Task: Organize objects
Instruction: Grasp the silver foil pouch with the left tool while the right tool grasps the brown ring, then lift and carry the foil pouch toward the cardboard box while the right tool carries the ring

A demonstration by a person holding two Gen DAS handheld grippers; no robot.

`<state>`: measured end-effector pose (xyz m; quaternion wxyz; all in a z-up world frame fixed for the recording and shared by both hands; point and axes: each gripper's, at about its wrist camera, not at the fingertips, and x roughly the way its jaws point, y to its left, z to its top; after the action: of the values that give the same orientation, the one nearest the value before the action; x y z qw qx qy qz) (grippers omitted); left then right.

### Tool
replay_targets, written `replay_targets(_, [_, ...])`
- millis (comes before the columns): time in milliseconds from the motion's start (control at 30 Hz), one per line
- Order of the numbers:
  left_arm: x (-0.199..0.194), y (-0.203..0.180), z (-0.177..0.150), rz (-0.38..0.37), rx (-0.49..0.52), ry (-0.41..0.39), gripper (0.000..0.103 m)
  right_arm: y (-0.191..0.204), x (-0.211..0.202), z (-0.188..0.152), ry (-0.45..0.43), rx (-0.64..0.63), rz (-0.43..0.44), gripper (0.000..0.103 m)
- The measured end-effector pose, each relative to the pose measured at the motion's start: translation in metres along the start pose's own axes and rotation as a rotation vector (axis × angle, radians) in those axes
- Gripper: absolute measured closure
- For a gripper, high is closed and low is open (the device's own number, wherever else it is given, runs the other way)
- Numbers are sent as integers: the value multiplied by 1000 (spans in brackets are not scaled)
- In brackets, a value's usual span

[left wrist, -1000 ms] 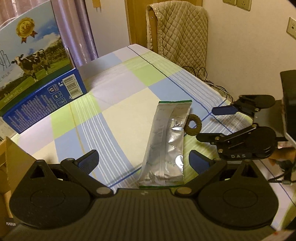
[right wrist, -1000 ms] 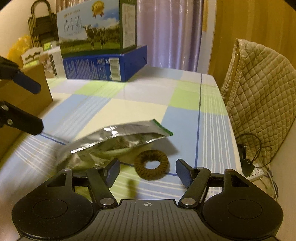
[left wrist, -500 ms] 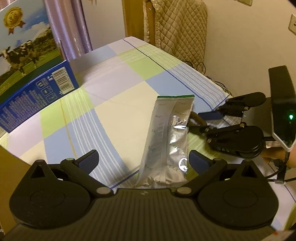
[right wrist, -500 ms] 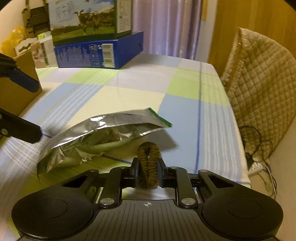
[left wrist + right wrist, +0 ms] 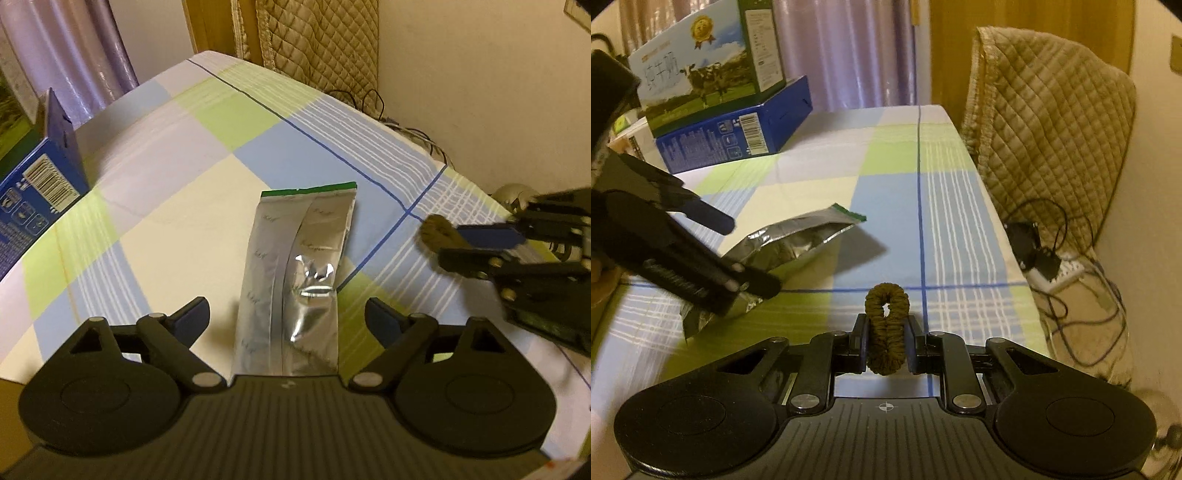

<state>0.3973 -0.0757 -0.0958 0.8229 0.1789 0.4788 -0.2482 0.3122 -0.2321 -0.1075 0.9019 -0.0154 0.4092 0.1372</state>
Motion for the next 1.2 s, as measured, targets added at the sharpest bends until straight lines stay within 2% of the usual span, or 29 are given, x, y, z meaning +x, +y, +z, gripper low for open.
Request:
replay_targets(167, [13, 2, 6, 8, 1, 20, 34, -1, -4, -2, 4, 60, 3, 87])
replay_targets(267, [18, 1, 7, 5, 7, 43, 52, 2, -6, -2, 10, 72, 6, 87])
replay_targets(400, [16, -3, -1, 14, 29, 57, 61, 7, -8, -2, 17, 71, 24, 87])
replay_targets(533, [0, -7, -20, 9, 2, 87, 68, 18, -15, -4, 29, 67, 38, 87])
replay_targets(833, [-49, -12, -86, -43, -148, 135, 71, 54, -42, -16, 75, 39, 81, 87])
replay_targets(967, [-67, -19, -115, -23, -196, 145, 71, 69, -52, -30, 92, 25, 89, 87])
replay_targets(1067, [-71, -26, -129, 3, -193, 158, 70, 75, -55, -38, 105, 15, 82, 87])
replay_targets(1200, [-74, -29, -134, 25, -204, 151, 68, 83, -58, -46, 120, -6, 67, 87])
